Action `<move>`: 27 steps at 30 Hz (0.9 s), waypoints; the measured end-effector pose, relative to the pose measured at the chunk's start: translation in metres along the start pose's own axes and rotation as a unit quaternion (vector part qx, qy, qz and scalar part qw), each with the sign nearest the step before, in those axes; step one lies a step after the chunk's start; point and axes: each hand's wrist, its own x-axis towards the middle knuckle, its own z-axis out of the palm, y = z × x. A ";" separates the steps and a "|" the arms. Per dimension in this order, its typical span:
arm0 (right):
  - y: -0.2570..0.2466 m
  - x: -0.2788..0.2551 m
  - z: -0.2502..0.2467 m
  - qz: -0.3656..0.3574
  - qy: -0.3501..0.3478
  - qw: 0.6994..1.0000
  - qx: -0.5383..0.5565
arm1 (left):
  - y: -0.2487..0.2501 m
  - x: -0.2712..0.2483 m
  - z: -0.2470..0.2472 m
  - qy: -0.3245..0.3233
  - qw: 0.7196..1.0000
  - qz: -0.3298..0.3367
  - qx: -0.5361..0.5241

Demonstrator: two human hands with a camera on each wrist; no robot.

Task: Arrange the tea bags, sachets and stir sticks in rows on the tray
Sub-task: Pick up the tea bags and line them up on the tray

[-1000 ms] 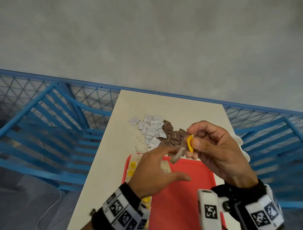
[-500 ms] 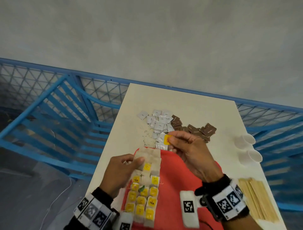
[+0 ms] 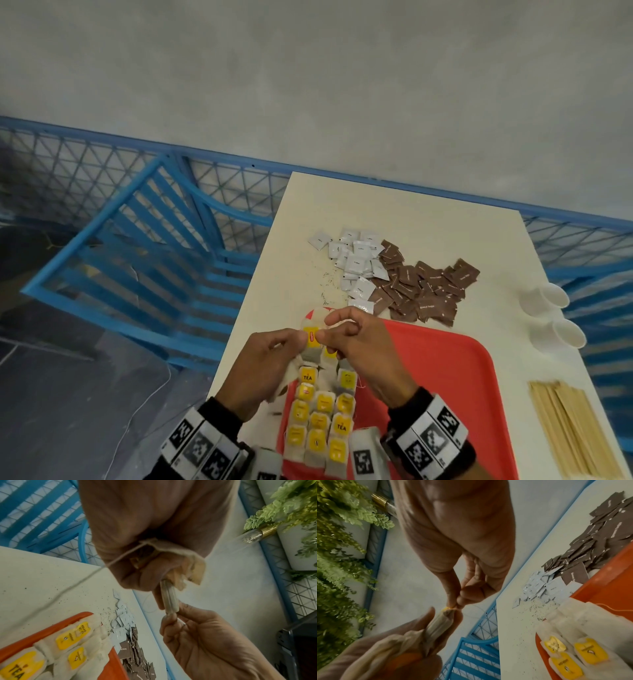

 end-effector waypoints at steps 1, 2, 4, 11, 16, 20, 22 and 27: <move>0.001 0.001 0.003 0.002 0.012 1.000 0.009 | 0.001 0.001 0.001 0.001 1.000 0.015 0.001; 0.003 0.002 0.006 0.005 0.024 1.000 0.016 | 0.002 0.002 0.002 0.007 1.000 0.026 0.004; 0.005 0.003 0.009 0.017 0.046 0.999 0.013 | -0.001 0.007 0.002 0.031 0.999 0.039 0.000; 0.014 0.007 0.007 0.025 0.013 0.999 -0.018 | -0.008 0.015 0.002 0.062 0.998 0.028 0.000; 0.050 0.030 -0.005 0.066 0.026 0.992 -0.109 | -0.020 0.006 -0.020 0.104 0.994 0.006 0.032; 0.098 0.038 0.007 0.146 0.028 0.980 -0.132 | -0.014 -0.009 -0.048 0.130 0.991 0.010 0.024; 0.117 0.042 0.013 0.153 0.043 0.977 -0.140 | -0.008 -0.013 -0.055 0.135 0.990 0.018 0.022; 0.135 0.049 0.023 0.142 0.064 0.962 -0.225 | -0.002 -0.018 -0.061 0.144 0.990 0.012 0.008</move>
